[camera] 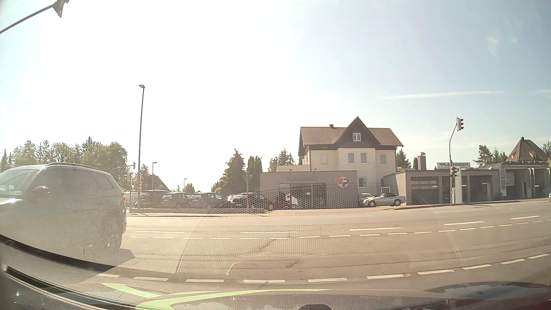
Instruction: Follow the waypoints while adhering to traffic rules and regulations
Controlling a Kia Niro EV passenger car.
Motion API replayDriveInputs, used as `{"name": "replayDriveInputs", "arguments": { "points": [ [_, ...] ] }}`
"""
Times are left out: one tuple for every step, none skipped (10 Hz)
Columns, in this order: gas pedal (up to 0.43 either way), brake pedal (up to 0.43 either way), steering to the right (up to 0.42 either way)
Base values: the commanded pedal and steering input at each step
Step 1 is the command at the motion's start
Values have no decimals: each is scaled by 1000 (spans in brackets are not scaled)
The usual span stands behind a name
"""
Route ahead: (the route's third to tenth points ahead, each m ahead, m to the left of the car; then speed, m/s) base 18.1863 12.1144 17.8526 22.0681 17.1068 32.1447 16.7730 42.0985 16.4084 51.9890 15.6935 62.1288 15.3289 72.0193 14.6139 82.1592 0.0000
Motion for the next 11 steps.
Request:
{"name": "replayDriveInputs", "arguments": {
  "points": [
    [0, 354, -2],
    [0, 354, -2],
    [0, 354, -2],
    [0, 354, -2],
    [0, 354, -2],
    [0, 354, -2],
    [0, 354, -2],
    [0, 354, -2],
    [0, 354, -2],
    [0, 354, -2],
    [0, 354, -2]
  ]
}}
